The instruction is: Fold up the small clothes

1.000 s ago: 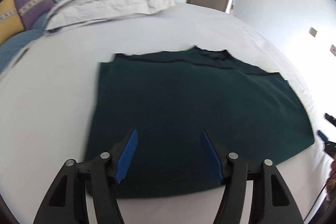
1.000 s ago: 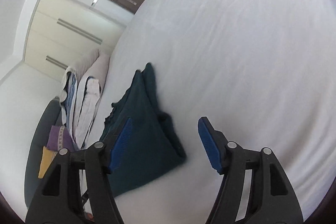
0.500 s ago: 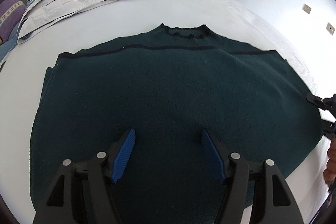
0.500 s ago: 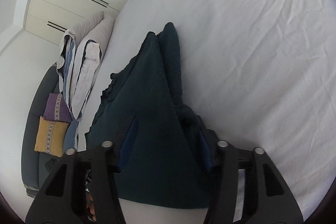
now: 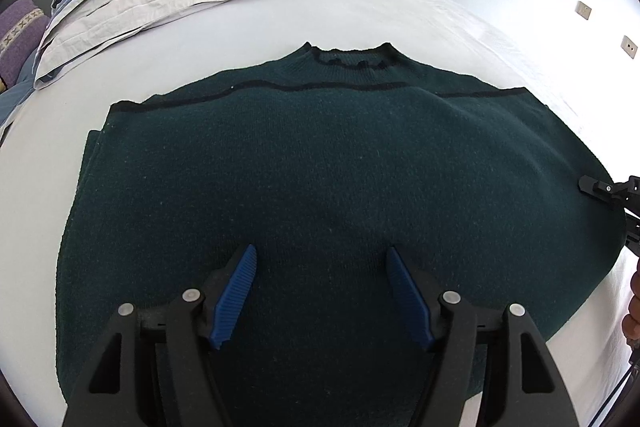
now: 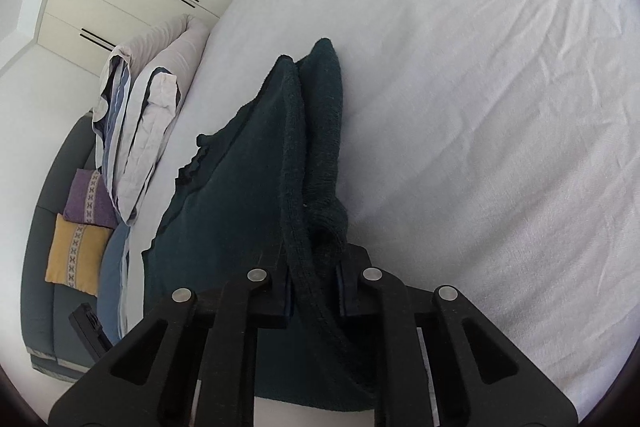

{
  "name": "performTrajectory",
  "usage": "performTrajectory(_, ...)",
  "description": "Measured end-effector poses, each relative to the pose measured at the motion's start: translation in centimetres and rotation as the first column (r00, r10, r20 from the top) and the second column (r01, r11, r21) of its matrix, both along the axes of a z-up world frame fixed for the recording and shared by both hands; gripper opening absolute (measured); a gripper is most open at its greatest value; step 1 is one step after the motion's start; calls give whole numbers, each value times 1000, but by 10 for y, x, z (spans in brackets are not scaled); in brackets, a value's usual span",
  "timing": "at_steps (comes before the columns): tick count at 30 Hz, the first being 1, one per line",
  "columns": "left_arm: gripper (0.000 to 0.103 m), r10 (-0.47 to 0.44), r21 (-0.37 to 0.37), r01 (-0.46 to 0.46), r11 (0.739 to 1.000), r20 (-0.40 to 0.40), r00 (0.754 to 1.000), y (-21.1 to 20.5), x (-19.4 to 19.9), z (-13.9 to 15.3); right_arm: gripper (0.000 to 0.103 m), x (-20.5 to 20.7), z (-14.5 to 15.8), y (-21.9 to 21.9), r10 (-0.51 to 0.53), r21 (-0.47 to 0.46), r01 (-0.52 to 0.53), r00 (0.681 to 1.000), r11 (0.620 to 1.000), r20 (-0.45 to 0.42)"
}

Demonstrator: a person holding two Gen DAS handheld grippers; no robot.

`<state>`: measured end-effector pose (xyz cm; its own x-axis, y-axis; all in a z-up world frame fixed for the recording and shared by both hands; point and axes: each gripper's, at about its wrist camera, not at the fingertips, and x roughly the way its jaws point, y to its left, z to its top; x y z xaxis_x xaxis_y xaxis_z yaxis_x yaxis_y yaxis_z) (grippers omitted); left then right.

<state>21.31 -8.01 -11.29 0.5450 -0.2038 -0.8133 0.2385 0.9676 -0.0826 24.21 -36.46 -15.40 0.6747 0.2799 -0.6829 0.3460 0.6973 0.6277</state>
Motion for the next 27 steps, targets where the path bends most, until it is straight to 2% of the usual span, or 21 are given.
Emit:
performTrajectory(6,70,-5,-20,5,1000,0,1000,3,0,0,12,3,23,16,12,-91,-12,1000,996,2)
performTrajectory(10,69,-7,-68,6,998,-11,1000,10,0,4,12,15,53,48,77,-201,-74,997,977,5)
performTrajectory(12,69,-4,-133,0,991,-28,1000,21,1,8,12,22,72,71,123,-266,-117,992,957,6)
performTrajectory(14,63,11,-199,-20,980,-45,999,34,1,13,12,32,92,105,187,-332,-174,982,927,8)
performTrajectory(18,60,82,-335,-98,937,-62,995,76,2,26,13,52,111,191,348,-382,-321,938,867,1)
performTrajectory(20,62,108,-417,-135,899,-87,990,98,5,29,13,60,106,227,415,-386,-389,910,836,-17)
performTrajectory(23,69,112,-499,-167,851,-139,984,120,13,26,13,75,76,273,493,-384,-491,864,782,-101)
performTrajectory(25,69,96,-526,-171,833,-167,981,124,16,21,13,82,47,285,498,-348,-524,851,778,-166)
performTrajectory(27,69,78,-546,-173,820,-193,978,121,18,18,13,78,38,284,493,-351,-513,857,783,-152)
